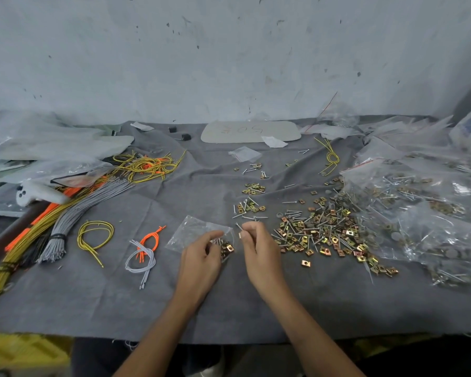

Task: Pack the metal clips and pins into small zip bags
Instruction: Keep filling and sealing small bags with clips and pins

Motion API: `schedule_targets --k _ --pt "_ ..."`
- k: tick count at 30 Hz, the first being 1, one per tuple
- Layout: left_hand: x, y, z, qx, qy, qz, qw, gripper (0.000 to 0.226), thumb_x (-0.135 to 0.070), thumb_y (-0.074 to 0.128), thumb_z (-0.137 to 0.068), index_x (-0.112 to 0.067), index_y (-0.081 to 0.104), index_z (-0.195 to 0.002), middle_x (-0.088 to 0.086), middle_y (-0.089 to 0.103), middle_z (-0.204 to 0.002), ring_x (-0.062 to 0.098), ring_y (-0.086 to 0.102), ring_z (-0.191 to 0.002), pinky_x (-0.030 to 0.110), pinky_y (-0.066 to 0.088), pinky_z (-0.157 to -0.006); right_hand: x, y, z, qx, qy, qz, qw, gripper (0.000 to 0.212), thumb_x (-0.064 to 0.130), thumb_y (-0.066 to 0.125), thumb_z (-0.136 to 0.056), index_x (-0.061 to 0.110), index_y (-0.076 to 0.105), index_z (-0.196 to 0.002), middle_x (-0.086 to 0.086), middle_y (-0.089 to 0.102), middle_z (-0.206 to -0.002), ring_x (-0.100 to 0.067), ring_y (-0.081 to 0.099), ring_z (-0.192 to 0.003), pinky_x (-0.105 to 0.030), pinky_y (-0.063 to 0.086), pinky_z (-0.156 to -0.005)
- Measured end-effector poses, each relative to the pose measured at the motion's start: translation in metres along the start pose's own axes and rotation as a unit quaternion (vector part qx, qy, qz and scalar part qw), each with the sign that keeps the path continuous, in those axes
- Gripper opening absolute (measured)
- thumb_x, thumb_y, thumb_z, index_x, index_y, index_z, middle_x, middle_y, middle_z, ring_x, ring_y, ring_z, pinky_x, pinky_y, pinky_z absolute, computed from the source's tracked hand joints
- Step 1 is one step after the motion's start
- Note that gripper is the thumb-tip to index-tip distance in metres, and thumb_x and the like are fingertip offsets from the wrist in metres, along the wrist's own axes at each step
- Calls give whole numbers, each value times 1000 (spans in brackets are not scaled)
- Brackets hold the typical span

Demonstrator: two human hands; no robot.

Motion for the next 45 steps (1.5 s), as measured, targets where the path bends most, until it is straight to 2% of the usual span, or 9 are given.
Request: schedule_targets --k 3,11,18,22,28,36,39,42,45 --pt "-1 -1 0 -1 3 -1 1000 35 -5 53 -93 -24 72 -116 -6 74 -90 -6 62 -76 9 45 -72 -2 -3 0 -16 1 -3 1000 22 11 53 -102 13 64 -120 2 64 -115 -10 58 -108 -29 47 -96" --pt "0 1 0 0 -1 0 1000 35 -6 52 -94 -24 72 -116 -4 74 -90 -7 60 -73 9 43 -70 -18 -9 -2 -50 65 -79 993 17 19 55 -102 16 64 -116 1 67 -109 -17 64 -102 -44 51 -93" --pt "2 2 0 5 -2 7 1000 34 -7 52 -94 -21 72 -118 6 76 -97 3 59 -73 24 46 -73 -22 -12 0 -66 75 -136 986 10 26 51 -104 27 60 -100 4 68 -83 -9 64 -74 -40 57 -76" --pt "1 2 1 7 -12 24 1000 42 -26 45 -83 -24 72 -116 5 76 -93 7 61 -74 27 48 -73 -28 -9 -2 -52 86 -159 982 5 29 59 -100 30 64 -100 10 70 -89 -7 67 -83 -39 59 -79" --pt "0 2 2 10 -15 31 999 44 -29 44 -82 -26 72 -116 2 76 -96 2 60 -73 25 48 -75 -33 -11 -2 -70 107 -152 980 4 34 69 -92 31 66 -93 16 69 -85 -5 66 -77 -31 54 -71" --pt "-4 -1 3 5 -11 20 1000 44 -26 44 -82 -23 73 -116 4 76 -96 7 61 -79 28 50 -79 -23 -10 -1 -50 86 -128 987 24 38 58 -99 23 65 -82 -5 63 -70 -8 55 -58 -48 54 -64" --pt "-4 1 3 8 -8 15 1000 36 -15 49 -89 -23 72 -116 4 76 -98 8 62 -80 28 50 -80 -24 -9 -1 -47 85 -127 987 27 40 57 -99 22 65 -81 -6 62 -68 -11 52 -60 -50 52 -64" --pt "-3 1 4 9 -16 20 1000 43 -26 45 -83 -25 73 -116 4 76 -96 11 63 -80 29 51 -80 -25 -11 0 -52 78 -116 989 17 37 58 -99 28 68 -89 4 66 -74 -7 59 -67 -48 55 -69" --pt "-3 0 3 8 -18 22 1000 47 -30 42 -81 -25 73 -116 4 76 -97 10 62 -80 31 51 -81 -29 -17 -1 -78 84 -105 988 21 28 55 -100 31 69 -116 15 69 -107 0 63 -98 -36 55 -88"
Point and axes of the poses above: each hand's wrist, its own z-axis away from the middle knuckle, its own y-axis out of the palm, x = y × z, the point moved 9 cm from there along -z, towards the middle knuckle
